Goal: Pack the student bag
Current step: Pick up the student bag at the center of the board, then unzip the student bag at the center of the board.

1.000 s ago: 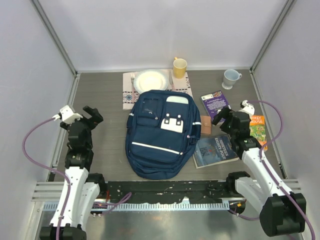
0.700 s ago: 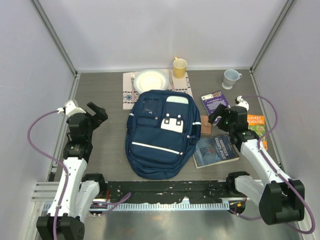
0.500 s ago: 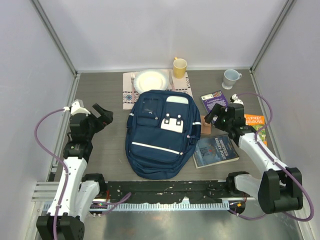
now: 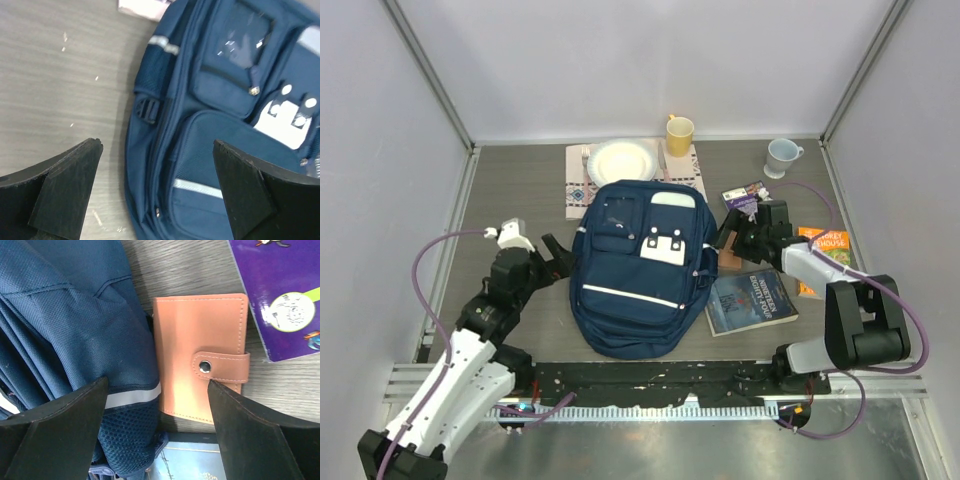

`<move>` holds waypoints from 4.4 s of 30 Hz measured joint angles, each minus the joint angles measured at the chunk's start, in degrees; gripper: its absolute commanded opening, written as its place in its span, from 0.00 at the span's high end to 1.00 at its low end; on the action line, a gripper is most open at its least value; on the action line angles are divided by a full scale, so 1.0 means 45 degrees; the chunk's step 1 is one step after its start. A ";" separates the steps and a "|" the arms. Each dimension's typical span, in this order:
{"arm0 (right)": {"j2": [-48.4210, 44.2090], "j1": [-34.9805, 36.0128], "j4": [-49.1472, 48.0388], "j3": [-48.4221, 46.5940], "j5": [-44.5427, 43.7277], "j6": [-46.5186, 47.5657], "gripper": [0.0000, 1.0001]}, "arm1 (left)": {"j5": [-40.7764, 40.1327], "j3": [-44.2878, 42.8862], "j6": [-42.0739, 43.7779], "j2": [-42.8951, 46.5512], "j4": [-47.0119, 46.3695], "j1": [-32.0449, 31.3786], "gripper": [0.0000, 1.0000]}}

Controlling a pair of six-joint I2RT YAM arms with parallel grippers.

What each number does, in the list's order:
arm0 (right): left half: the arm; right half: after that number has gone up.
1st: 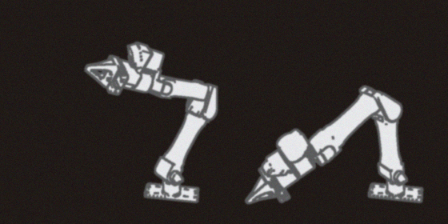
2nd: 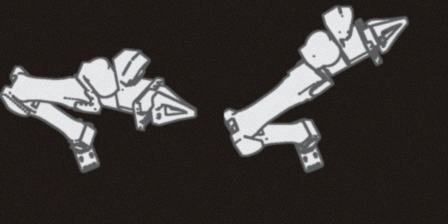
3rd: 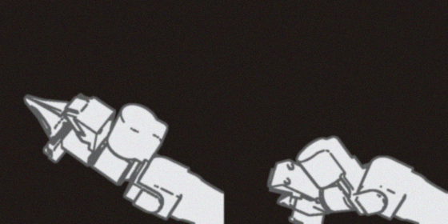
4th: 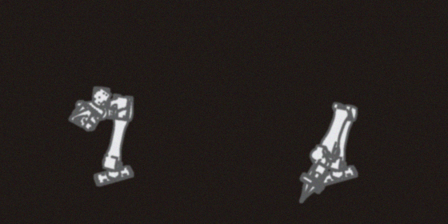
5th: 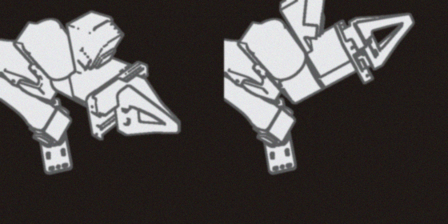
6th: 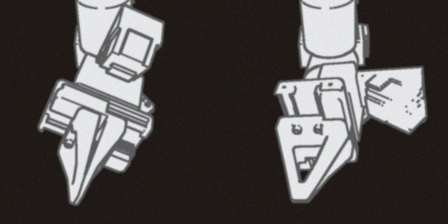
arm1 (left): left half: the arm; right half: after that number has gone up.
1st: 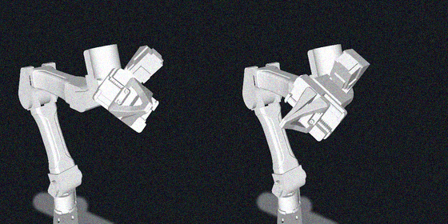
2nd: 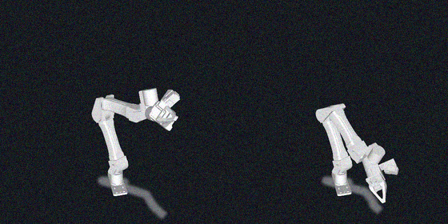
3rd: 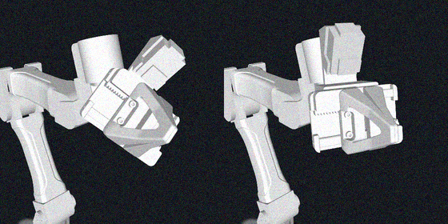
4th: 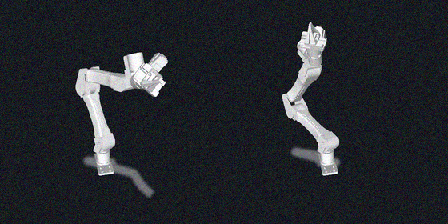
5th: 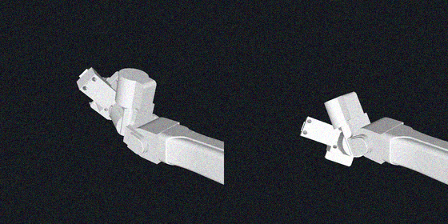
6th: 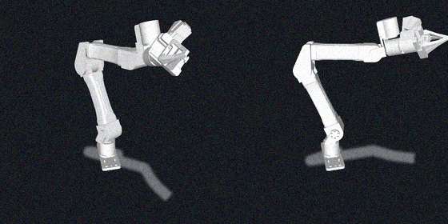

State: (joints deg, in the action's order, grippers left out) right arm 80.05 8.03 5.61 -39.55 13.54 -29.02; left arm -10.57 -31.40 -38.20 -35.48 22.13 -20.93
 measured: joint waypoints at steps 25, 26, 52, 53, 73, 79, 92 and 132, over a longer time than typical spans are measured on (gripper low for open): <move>0.0651 0.1015 -0.3113 0.1078 0.1433 -0.0593 0.14 | -0.0568 0.0865 -0.0670 0.0767 0.0869 -0.0325 0.00; 0.0923 0.1137 -0.3264 0.0986 0.1438 -0.0617 0.18 | -0.0476 0.0928 -0.0719 0.0777 0.0860 -0.0325 0.00; -0.1588 0.1870 -0.3842 0.1234 0.1719 -0.2880 0.99 | 0.1103 0.0903 -0.0743 -0.0272 0.0233 -0.0325 0.00; -0.1914 0.1977 -0.3852 0.1355 0.1530 -0.3240 0.99 | 0.1219 0.0729 -0.0748 -0.0267 0.0257 -0.0325 0.00; -0.8850 0.5017 -0.2657 0.4702 -0.7796 -0.8714 0.99 | 0.2701 -0.1350 -0.0753 -0.0612 0.0199 -0.0607 0.00; -0.9491 0.6513 -0.1292 0.4663 -1.0210 -1.0598 0.99 | 0.2511 -0.1350 -0.0869 -0.0622 0.0209 -0.1273 0.00; -0.7038 0.8782 -0.0301 0.2720 -1.2964 -1.2735 0.99 | -0.3109 -0.2108 -0.1438 -0.2657 -0.0432 -1.0307 0.00; -0.8417 0.9039 0.2327 0.1724 -1.2182 -1.4610 0.99 | -1.0622 -0.1020 0.3434 -1.3916 -1.8195 -1.4406 0.11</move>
State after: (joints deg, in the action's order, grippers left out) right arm 42.17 48.71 16.08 -31.79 -41.28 -94.76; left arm -58.37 -35.99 -22.74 -98.10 -59.75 -85.76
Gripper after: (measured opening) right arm 0.065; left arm 0.920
